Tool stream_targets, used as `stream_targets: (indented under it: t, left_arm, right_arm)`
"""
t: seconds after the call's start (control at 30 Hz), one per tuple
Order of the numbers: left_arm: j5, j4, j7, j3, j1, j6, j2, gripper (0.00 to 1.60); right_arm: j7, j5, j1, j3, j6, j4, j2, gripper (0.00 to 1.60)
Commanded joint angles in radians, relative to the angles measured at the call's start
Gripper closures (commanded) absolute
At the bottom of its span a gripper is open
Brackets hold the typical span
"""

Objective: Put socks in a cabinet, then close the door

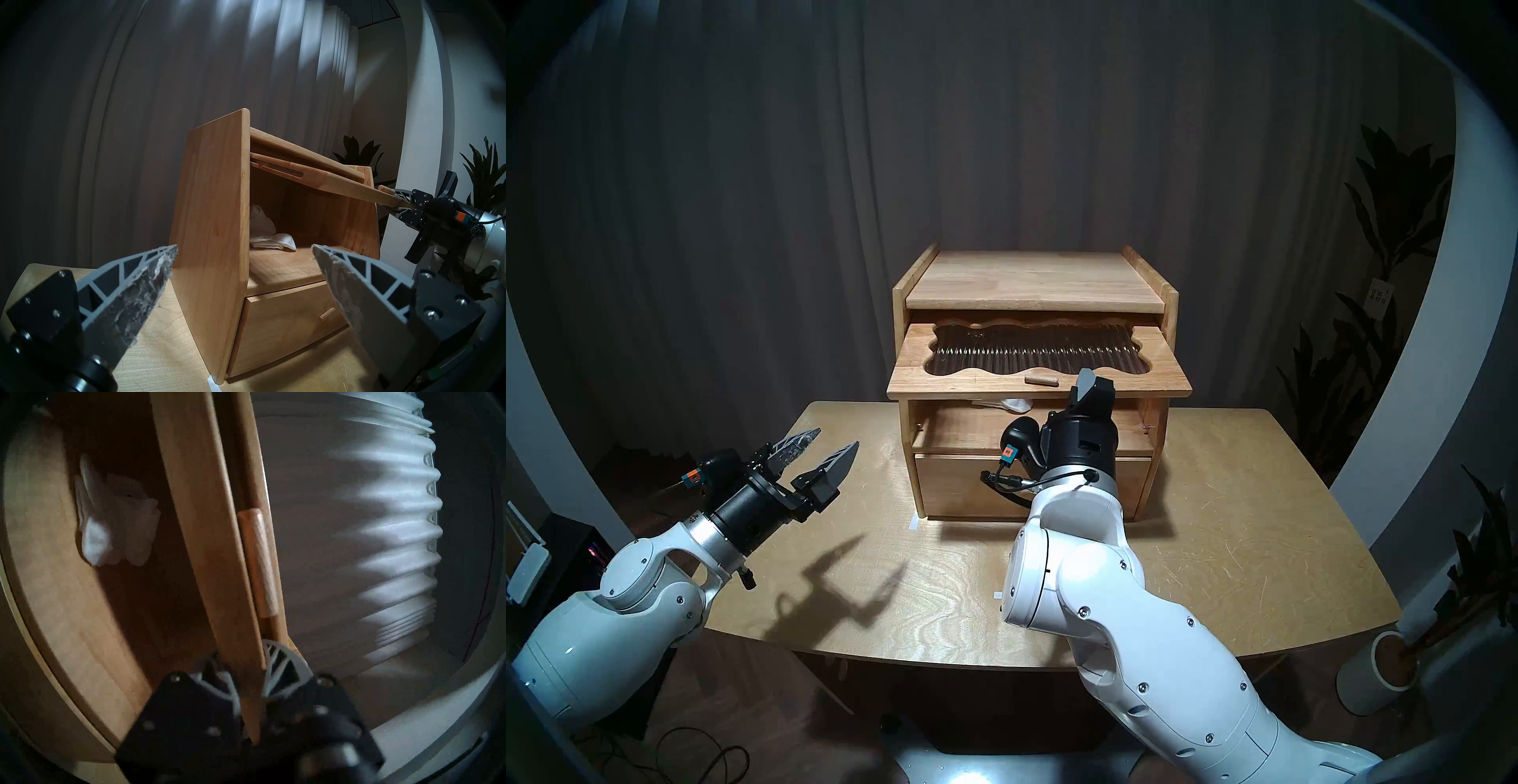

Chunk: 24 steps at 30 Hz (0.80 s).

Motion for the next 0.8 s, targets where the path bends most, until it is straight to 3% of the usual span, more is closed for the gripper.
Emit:
stream_targets:
  t: [0.0, 0.4, 0.5, 0.57, 0.63, 0.67, 0.73, 0.77]
  left_arm:
    - [0.000, -0.008, 0.002, -0.012, -0.005, -0.008, -0.001, 0.00]
    - [-0.001, -0.007, 0.001, -0.011, -0.006, -0.008, -0.001, 0.00]
    - [-0.001, -0.007, 0.001, -0.011, -0.006, -0.008, -0.001, 0.00]
    - [-0.001, -0.007, 0.001, -0.011, -0.006, -0.007, -0.001, 0.00]
    - [-0.001, -0.007, 0.001, -0.010, -0.007, -0.007, -0.001, 0.00]
    - [-0.001, -0.006, 0.000, -0.009, -0.007, -0.006, 0.000, 0.00]
    - [-0.001, -0.005, 0.000, -0.008, -0.008, -0.005, 0.000, 0.00]
    - [-0.001, -0.005, 0.000, -0.008, -0.008, -0.005, 0.000, 0.00]
  right_arm:
    - [0.016, 0.000, -0.016, -0.052, -0.002, -0.084, 0.068, 1.60]
    - [0.029, 0.011, -0.074, -0.028, -0.002, -0.155, 0.144, 1.60]
    - [0.076, 0.087, -0.071, -0.038, -0.002, -0.143, 0.149, 1.60]
    - [0.130, 0.168, -0.083, -0.007, -0.002, -0.135, 0.118, 1.60]
    - [0.160, 0.193, -0.096, 0.012, -0.002, -0.133, 0.105, 1.60]
    - [0.186, 0.277, -0.116, 0.033, -0.002, -0.127, 0.100, 0.00]
    - [0.212, 0.311, -0.120, 0.040, -0.002, -0.124, 0.095, 0.00]
    - [0.251, 0.368, -0.136, 0.049, -0.002, -0.115, 0.100, 0.00]
